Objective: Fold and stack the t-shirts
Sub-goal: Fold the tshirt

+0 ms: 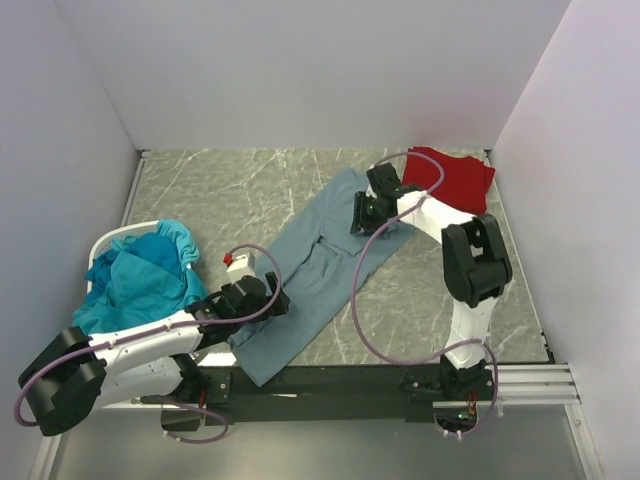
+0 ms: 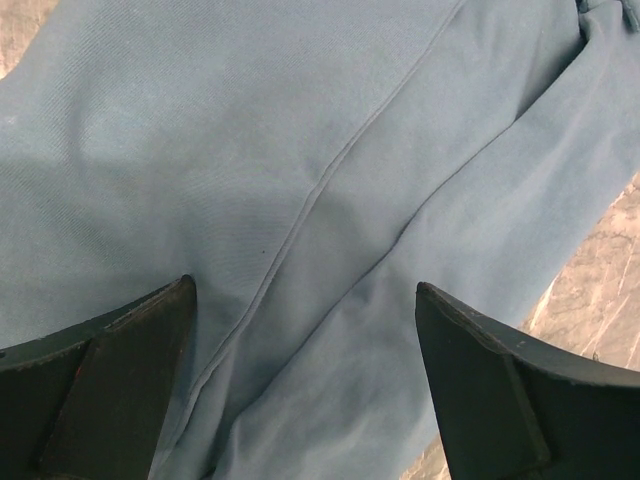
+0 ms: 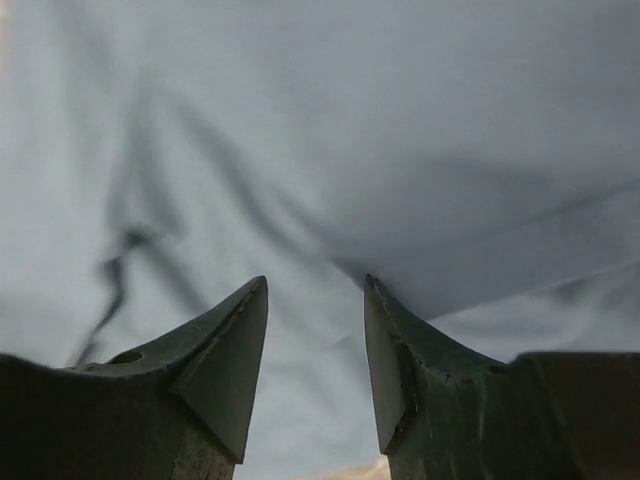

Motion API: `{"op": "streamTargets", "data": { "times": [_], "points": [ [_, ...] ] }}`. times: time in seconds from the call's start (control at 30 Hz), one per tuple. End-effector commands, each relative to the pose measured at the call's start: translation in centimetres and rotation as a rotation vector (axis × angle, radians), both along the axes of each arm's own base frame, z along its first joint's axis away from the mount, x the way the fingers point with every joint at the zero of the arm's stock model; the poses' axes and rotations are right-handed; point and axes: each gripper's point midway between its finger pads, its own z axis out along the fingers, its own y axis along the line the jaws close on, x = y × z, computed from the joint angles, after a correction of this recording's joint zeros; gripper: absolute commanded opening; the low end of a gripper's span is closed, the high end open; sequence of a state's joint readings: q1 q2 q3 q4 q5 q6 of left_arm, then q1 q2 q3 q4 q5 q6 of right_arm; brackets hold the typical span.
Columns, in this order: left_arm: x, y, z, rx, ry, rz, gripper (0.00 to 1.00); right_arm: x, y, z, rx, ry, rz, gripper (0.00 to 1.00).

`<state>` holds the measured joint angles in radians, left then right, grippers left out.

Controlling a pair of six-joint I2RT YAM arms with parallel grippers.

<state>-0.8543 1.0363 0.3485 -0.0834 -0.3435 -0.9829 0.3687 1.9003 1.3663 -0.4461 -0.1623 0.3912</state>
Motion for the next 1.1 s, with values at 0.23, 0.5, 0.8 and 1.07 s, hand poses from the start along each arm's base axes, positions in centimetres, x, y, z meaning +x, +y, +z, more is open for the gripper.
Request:
{"op": "streamTargets", "data": {
  "times": [0.23, 0.5, 0.8, 1.07],
  "points": [
    [-2.4, -0.8, -1.5, -0.024, 0.05, -0.132, 0.96, 1.7, -1.9, -3.7, -0.08, 0.077, -0.036, 0.51],
    [-4.8, -2.5, -2.3, -0.026, 0.102, -0.263, 0.95, 2.5, 0.8, -5.5, -0.066, 0.152, 0.036, 0.5],
    [-7.4, -4.2, -1.0, -0.172, 0.103, -0.346, 0.95, 4.6, 5.7, -5.2, -0.041, 0.18, 0.132, 0.49],
    [-9.5, -7.3, 0.0, -0.332, 0.113, -0.434, 0.95, 7.7, 9.0, -4.0, 0.025, 0.164, 0.16, 0.49]
  ]
}}
